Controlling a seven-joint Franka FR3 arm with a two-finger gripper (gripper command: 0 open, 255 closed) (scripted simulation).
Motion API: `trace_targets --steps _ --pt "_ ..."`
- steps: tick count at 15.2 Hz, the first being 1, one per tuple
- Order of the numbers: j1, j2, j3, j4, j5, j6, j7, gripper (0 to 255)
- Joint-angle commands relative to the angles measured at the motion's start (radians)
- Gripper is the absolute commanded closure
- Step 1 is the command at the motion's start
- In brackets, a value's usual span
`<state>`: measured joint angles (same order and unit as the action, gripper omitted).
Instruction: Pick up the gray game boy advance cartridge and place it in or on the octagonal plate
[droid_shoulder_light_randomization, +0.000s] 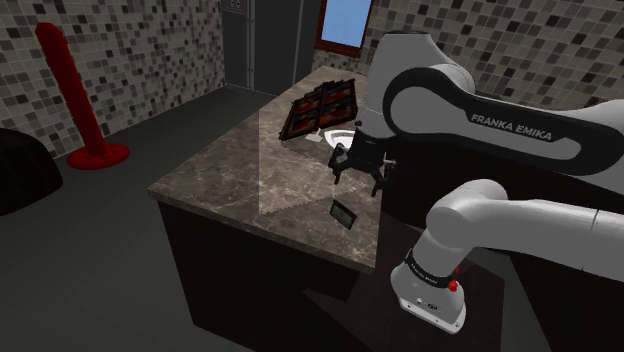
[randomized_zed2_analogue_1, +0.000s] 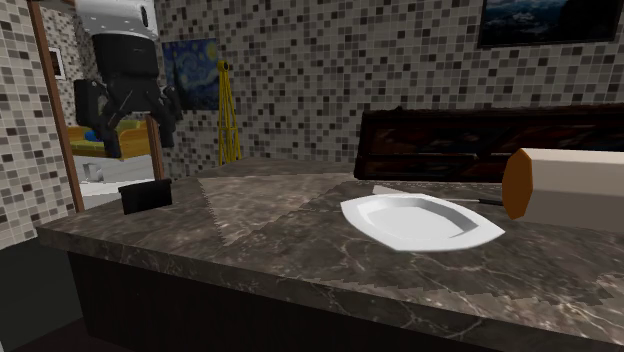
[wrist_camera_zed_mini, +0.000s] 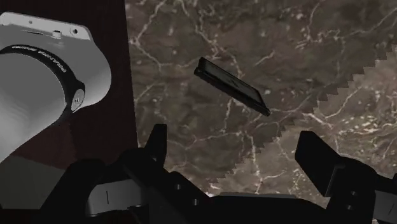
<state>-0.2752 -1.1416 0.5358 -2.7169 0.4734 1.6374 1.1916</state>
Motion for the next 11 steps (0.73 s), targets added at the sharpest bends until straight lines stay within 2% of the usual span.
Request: trace_targets --steps 1,11 --pt "-0.036 -0.001 0.095 -0.001 0.094 0.012 0.198 0" --pt "-0.015 0.004 0.163 -0.088 0.160 0.103 0.193 0"
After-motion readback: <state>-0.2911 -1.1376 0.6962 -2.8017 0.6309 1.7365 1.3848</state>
